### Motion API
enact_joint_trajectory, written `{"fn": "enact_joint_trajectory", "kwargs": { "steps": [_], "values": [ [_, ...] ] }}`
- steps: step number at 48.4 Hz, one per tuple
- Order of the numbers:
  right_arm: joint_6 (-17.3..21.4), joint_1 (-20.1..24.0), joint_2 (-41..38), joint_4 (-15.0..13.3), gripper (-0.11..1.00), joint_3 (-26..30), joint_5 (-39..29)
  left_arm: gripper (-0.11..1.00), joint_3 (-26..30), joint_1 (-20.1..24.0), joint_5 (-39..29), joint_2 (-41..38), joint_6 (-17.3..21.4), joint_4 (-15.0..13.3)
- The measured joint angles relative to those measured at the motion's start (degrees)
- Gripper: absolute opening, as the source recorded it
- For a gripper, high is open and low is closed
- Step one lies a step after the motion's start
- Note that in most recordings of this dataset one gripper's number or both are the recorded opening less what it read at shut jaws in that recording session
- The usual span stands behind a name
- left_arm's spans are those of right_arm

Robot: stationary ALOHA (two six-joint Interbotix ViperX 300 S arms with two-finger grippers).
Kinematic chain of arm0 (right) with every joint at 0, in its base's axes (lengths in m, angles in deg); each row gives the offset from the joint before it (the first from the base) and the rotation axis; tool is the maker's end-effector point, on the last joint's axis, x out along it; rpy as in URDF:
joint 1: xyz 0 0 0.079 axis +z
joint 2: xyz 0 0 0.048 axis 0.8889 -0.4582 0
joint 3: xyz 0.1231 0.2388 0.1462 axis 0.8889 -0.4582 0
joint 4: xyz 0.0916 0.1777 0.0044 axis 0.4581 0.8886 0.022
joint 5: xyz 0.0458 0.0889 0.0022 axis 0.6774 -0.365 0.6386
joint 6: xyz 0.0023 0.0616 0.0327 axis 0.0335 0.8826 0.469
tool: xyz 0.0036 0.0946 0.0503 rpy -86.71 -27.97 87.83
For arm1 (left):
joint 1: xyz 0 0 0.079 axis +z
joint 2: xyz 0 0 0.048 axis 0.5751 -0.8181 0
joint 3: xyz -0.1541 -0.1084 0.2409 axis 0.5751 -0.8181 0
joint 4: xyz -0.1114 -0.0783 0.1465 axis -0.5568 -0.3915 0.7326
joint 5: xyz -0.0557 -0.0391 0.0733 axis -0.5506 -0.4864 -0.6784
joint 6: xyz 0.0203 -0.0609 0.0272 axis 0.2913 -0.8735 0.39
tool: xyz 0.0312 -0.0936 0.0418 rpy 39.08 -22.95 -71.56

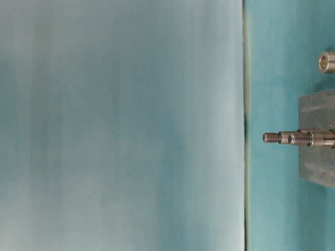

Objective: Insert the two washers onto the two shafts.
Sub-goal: 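Move the right gripper over the lower silver washer beside the plate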

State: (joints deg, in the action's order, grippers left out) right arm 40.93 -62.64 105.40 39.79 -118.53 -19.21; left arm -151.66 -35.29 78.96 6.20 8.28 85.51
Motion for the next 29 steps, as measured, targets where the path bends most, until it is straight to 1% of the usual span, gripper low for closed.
{"fn": "enact_joint_trajectory", "kwargs": {
  "steps": [3,5,8,11,16,21,25,29],
  "values": [
    [0.09,-0.18,0.18,0.44,0.01,0.18,-0.44,0.0,0.35,-0.35,-1.32,-0.26,-0.18,0.09],
    [0.09,-0.62,0.35,1.85,0.01,0.7,-2.02,0.0,0.7,-0.79,-2.9,-0.88,-0.18,0.18],
    [0.44,-1.58,0.35,3.78,0.01,1.67,-5.98,0.0,1.49,-1.49,-5.45,-1.41,-0.18,0.26],
    [0.53,-2.9,0.18,4.75,0.01,3.16,-12.22,0.0,2.37,-1.41,-7.82,-1.49,-0.09,0.26],
    [0.7,-5.36,-1.23,5.1,0.01,6.68,-24.96,0.0,3.16,-1.23,-11.51,-0.97,-0.09,0.35],
    [0.7,-7.91,-5.1,5.1,0.02,10.28,-35.95,0.0,3.34,-1.14,-14.5,0.26,-0.09,0.35],
    [0.7,-8.96,-9.93,5.19,0.01,13.27,-41.57,0.0,3.43,-1.05,-16.44,0.7,-0.09,0.35],
    [0.62,-9.23,-15.82,5.1,0.01,15.91,-44.47,0.0,3.43,-1.05,-18.19,0.88,-0.09,0.35]
  ]
}}
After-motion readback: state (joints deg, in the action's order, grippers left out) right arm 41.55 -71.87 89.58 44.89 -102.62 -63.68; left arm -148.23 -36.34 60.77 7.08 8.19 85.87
